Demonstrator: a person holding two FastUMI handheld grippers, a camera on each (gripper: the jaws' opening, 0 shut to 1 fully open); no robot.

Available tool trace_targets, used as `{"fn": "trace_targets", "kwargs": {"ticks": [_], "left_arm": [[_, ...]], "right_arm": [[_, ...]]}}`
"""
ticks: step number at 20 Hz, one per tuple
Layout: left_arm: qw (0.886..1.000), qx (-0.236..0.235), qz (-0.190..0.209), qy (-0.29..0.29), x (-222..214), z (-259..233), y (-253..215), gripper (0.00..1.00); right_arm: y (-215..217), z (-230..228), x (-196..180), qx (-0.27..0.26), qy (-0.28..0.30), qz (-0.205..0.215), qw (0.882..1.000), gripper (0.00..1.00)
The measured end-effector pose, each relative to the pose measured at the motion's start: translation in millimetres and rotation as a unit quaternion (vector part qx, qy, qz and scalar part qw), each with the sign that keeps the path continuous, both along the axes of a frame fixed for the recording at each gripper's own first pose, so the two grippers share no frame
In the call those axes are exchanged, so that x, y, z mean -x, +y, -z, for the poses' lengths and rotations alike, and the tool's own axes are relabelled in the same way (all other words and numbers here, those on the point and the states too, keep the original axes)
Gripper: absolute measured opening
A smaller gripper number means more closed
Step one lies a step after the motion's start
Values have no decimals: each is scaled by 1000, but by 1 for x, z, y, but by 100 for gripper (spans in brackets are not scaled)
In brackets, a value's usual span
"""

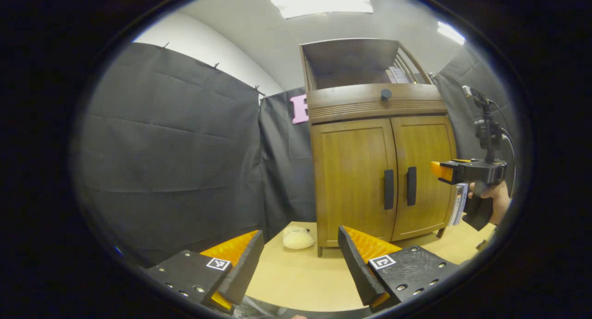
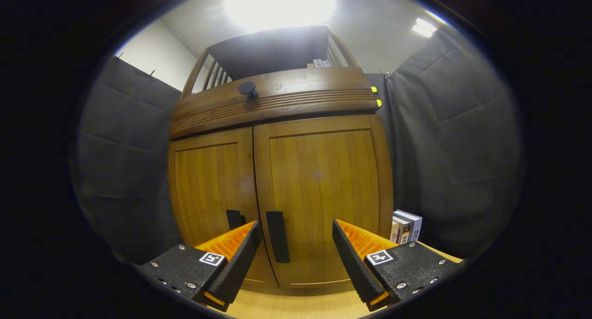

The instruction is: Open the right door of the double-door shoe cabinet with the right hand, and open the left door with the left hand.

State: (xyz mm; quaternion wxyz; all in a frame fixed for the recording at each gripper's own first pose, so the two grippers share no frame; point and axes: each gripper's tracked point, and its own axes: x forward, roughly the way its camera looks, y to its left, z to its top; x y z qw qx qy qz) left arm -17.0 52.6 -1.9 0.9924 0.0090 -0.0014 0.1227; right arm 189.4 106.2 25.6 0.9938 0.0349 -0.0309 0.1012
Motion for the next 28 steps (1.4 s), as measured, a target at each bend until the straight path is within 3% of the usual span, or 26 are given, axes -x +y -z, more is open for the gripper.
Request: {"fn": "trace_targets", "kwargs": {"ticks": [13, 19, 24, 27, 28], "left_arm": [[998, 6, -59, 18, 8, 4, 12, 92], [997, 3, -69, 23, 10, 5, 14, 93], [998, -4, -63, 23, 10, 4, 15, 93], [998, -7, -61, 23, 10, 4, 15, 92], [998, -7, -61, 22, 10, 3, 15, 92]], "right_arm": [[42, 40, -68, 16, 36, -24, 999, 92], [57, 62, -91, 28, 64, -41, 997, 74], [61, 73, -102, 28, 77, -38, 996, 47], [61, 76, -106, 17, 85, -30, 996, 42], [61, 76, -105, 20, 86, -28, 996, 32]]}}
